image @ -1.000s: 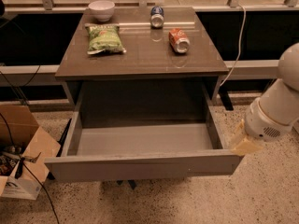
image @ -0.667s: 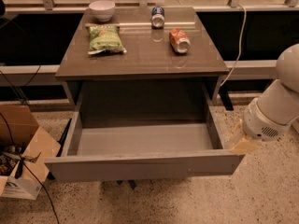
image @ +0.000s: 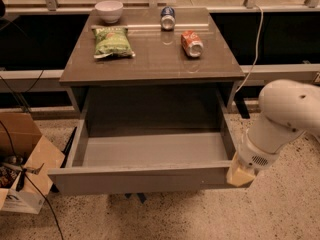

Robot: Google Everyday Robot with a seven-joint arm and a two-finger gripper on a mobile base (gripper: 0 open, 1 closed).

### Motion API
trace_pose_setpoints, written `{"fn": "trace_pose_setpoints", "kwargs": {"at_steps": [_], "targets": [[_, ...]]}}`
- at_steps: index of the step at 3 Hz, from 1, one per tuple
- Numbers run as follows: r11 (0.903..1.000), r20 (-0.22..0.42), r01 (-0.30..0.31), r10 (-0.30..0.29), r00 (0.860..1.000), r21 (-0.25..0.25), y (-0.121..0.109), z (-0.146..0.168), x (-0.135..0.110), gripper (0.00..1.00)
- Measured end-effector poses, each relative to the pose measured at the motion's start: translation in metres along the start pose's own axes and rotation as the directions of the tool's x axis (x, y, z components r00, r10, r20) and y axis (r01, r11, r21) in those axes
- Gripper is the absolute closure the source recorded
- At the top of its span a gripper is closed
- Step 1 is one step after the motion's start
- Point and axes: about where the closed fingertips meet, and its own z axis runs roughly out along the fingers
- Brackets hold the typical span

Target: Close top drawer

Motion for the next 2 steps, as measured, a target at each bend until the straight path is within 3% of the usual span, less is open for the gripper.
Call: {"fn": "trace_pose_setpoints", "kwargs": {"at_steps": [1,2], "targets": [[0.9974,-0.013,-0.020,0.019,1.000,-0.069,0.0011,0.0421,0.0022,1.00],[0.9973,-0.013,-0.014,0.013,1.000,-0.072,-0.0028,0.0494,0.0001,1.00]]}}
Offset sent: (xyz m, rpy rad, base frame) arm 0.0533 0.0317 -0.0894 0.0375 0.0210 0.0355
